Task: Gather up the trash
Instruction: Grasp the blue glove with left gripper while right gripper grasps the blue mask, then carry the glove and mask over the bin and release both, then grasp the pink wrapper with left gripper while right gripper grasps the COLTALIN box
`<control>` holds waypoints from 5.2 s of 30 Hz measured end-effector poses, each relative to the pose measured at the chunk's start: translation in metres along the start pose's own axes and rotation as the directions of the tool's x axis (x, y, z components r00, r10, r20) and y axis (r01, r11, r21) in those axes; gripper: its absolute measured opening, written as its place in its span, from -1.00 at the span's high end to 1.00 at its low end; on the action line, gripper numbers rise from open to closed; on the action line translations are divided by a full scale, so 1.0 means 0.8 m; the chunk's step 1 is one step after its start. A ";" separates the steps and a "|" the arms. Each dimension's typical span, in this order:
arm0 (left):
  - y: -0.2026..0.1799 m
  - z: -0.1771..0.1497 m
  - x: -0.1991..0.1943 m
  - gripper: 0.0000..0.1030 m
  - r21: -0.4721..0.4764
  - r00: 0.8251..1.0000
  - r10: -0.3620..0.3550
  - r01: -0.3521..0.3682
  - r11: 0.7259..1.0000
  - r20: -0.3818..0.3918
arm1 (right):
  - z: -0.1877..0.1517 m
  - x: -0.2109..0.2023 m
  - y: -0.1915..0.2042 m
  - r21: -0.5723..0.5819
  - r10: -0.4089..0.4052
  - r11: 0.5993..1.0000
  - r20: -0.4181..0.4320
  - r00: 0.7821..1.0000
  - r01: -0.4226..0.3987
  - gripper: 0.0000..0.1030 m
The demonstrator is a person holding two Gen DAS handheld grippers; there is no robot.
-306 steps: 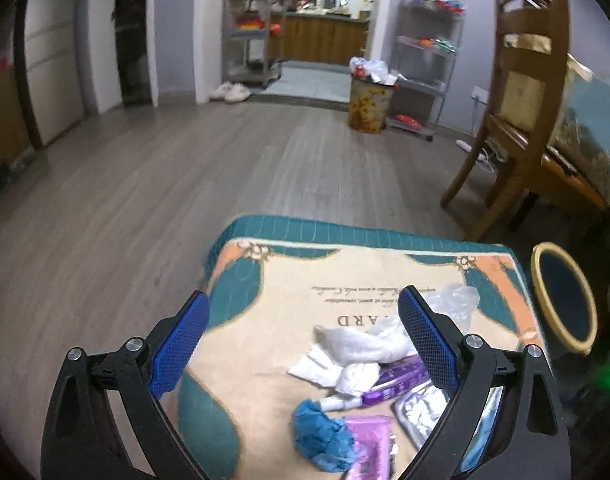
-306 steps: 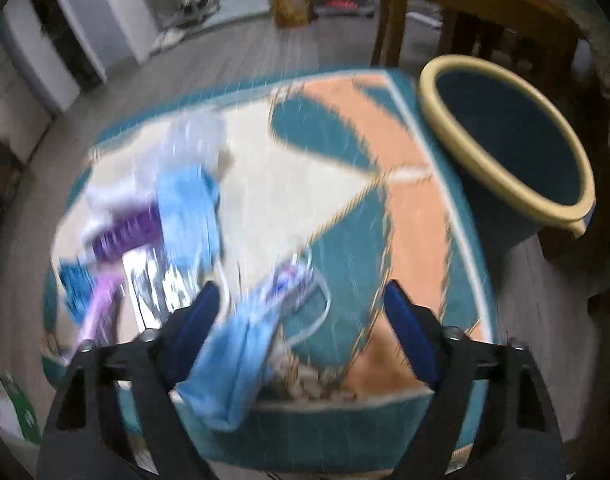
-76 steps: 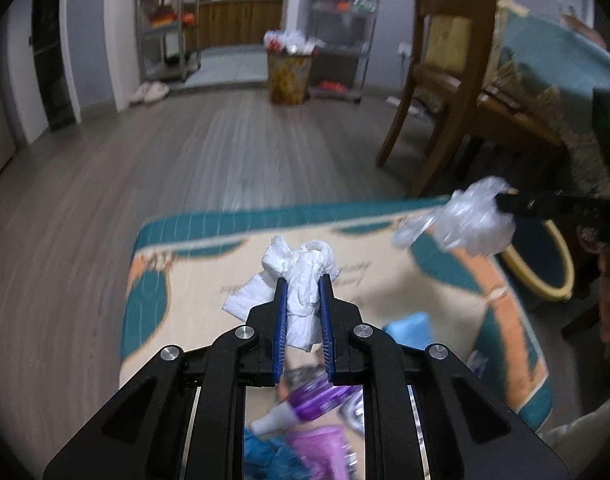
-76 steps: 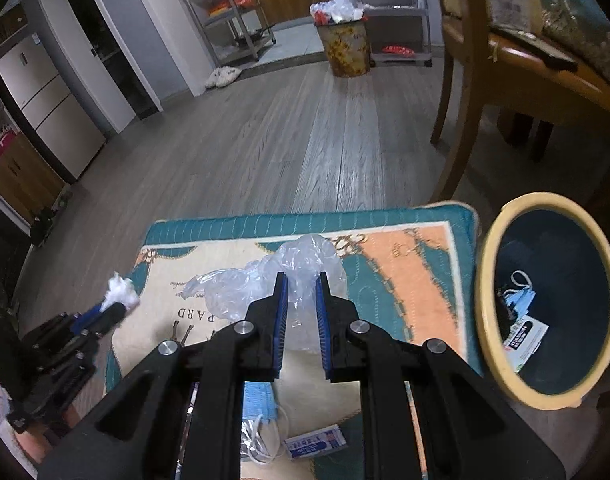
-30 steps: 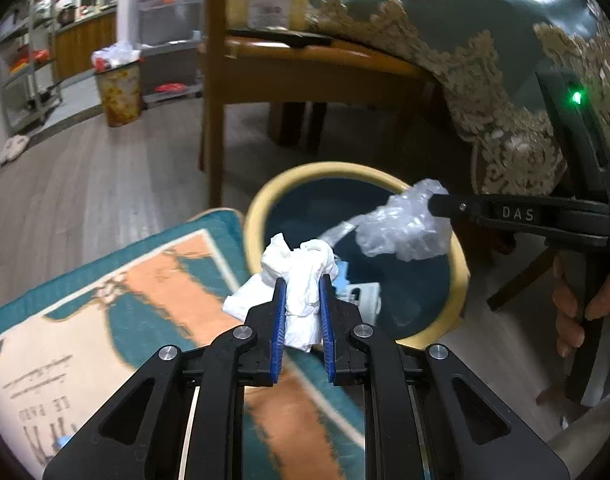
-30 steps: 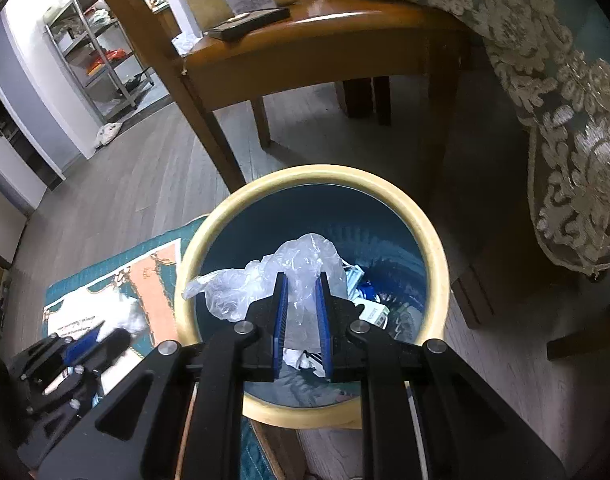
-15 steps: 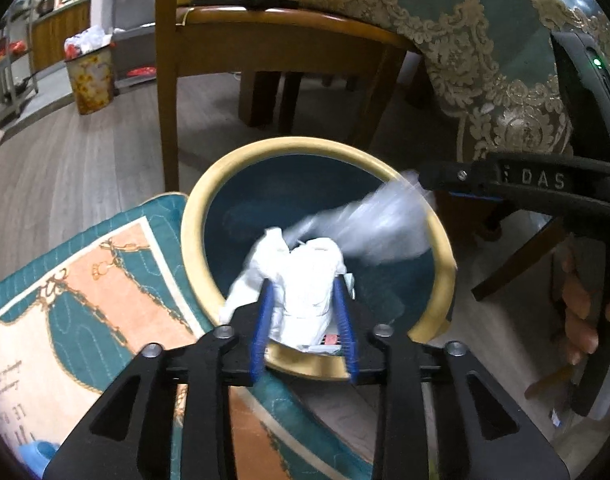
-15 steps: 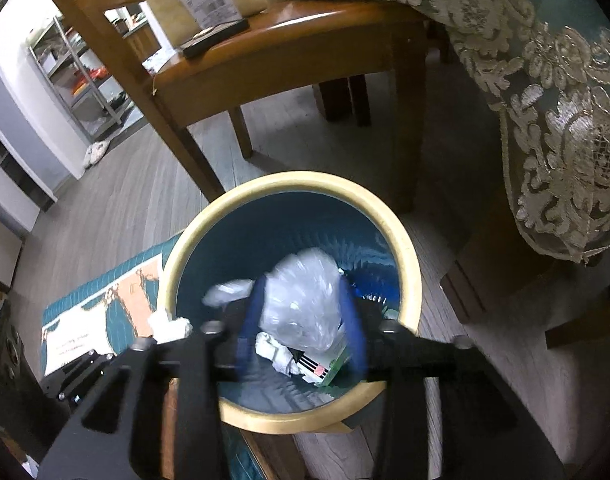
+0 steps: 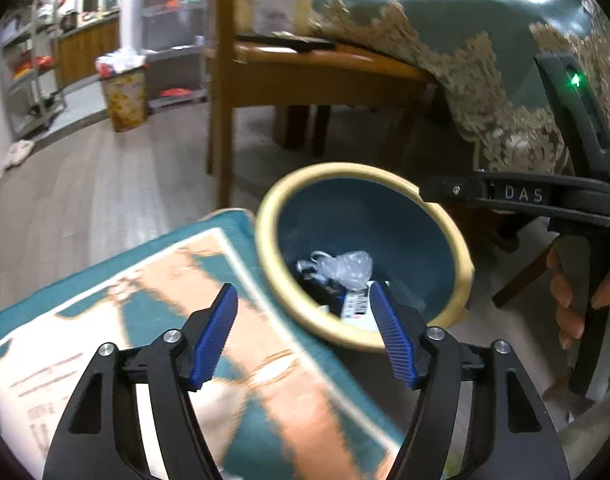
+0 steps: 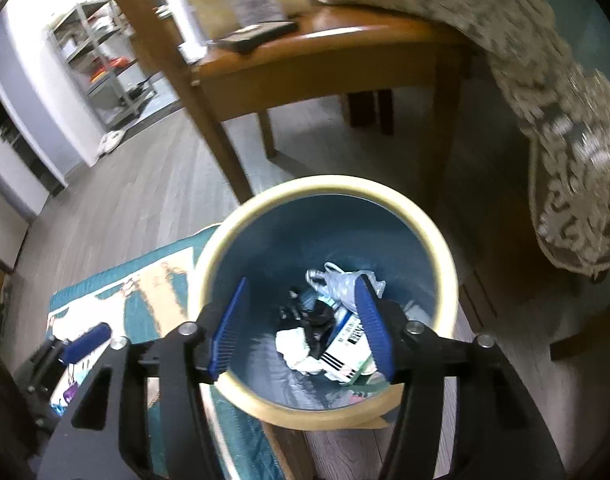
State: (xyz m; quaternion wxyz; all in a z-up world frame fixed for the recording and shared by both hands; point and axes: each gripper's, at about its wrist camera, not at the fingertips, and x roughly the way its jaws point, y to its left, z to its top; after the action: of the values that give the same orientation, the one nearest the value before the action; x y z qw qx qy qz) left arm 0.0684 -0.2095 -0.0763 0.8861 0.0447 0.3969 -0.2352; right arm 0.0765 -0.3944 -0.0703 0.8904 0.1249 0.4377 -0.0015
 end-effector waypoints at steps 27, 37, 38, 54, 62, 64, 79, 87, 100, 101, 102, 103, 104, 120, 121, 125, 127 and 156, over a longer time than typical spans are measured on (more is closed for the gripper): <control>0.251 -0.177 -0.237 -0.60 -0.328 0.913 0.397 -0.405 0.854 -0.094 | -0.091 0.024 0.287 -0.288 0.153 0.939 -0.141 0.978 -0.188 -0.53; 0.283 -0.242 -0.215 -0.60 -0.377 0.905 0.361 -0.422 0.824 -0.223 | -0.149 0.060 0.326 -0.350 0.089 0.921 -0.237 0.968 -0.170 -0.50; 0.285 -0.244 -0.212 -0.60 -0.379 0.903 0.360 -0.425 0.822 -0.233 | -0.153 0.063 0.328 -0.359 0.088 0.917 -0.244 0.966 -0.174 -0.50; 0.278 -0.262 -0.165 -0.15 -0.360 0.914 0.219 -0.342 0.868 -0.341 | -0.211 0.106 0.368 -0.538 0.028 0.799 -0.412 0.911 -0.269 0.33; 0.272 -0.259 -0.159 0.17 -0.358 0.920 0.185 -0.312 0.880 -0.346 | -0.201 0.101 0.363 -0.523 0.052 0.806 -0.403 0.914 -0.276 0.86; 0.271 -0.257 -0.161 0.21 -0.352 0.920 0.185 -0.310 0.883 -0.346 | -0.196 0.096 0.362 -0.519 0.064 0.808 -0.392 0.918 -0.278 0.90; 0.247 -0.208 -0.216 0.26 -0.319 0.952 0.243 -0.292 0.902 -0.186 | -0.152 0.040 0.336 -0.427 0.188 0.852 -0.291 0.938 -0.303 0.94; 0.214 -0.161 -0.224 0.25 -0.254 0.954 0.289 -0.299 0.920 -0.076 | -0.120 0.007 0.298 -0.389 0.208 0.878 -0.215 0.954 -0.278 0.94; 0.157 -0.101 -0.156 0.25 -0.180 0.968 0.250 -0.250 0.951 -0.027 | -0.078 -0.014 0.191 -0.281 0.170 0.938 -0.131 0.977 -0.201 0.94; 0.150 -0.096 -0.149 0.25 -0.170 0.970 0.241 -0.241 0.955 -0.025 | -0.073 -0.015 0.180 -0.276 0.162 0.942 -0.122 0.979 -0.190 0.94; 0.142 -0.090 -0.140 0.25 -0.159 0.973 0.229 -0.230 0.960 -0.021 | -0.070 -0.015 0.171 -0.268 0.155 0.946 -0.116 0.981 -0.181 0.94; 0.135 -0.084 -0.134 0.25 -0.149 0.976 0.219 -0.219 0.964 -0.018 | -0.067 -0.016 0.162 -0.261 0.149 0.950 -0.109 0.983 -0.173 0.94; 0.126 -0.075 -0.125 0.25 -0.135 0.978 0.207 -0.207 0.969 -0.013 | -0.062 -0.017 0.151 -0.248 0.143 0.955 -0.101 0.985 -0.164 0.94; 0.011 0.001 -0.017 0.25 0.014 0.998 0.067 -0.067 0.998 0.022 | 0.002 -0.007 -0.005 -0.028 0.046 0.999 -0.012 0.999 -0.047 0.94; 0.004 0.001 -0.009 0.25 0.022 0.998 0.060 -0.061 0.998 0.015 | 0.002 -0.004 -0.015 -0.012 0.038 0.999 -0.019 0.999 -0.038 0.94; -0.016 0.004 0.020 0.25 0.026 1.000 0.018 -0.018 1.000 -0.009 | 0.001 0.006 -0.038 0.019 0.017 1.000 -0.035 0.999 -0.017 0.94; -0.025 0.006 0.030 0.25 0.027 1.000 0.004 -0.004 1.000 -0.015 | 0.000 0.009 -0.047 0.025 0.015 1.000 -0.040 0.999 -0.014 0.94; 0.009 0.006 -0.017 -0.40 -0.025 0.998 0.053 -0.052 0.998 0.033 | 0.003 0.005 -0.008 -0.035 0.029 0.999 -0.031 0.999 -0.030 -0.08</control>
State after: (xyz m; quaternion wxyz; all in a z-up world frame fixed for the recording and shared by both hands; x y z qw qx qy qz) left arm 0.0668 -0.1987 -0.0639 0.8990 0.0404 0.3834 -0.2076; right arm 0.0801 -0.4007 -0.0739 0.8856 0.1156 0.4493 0.0214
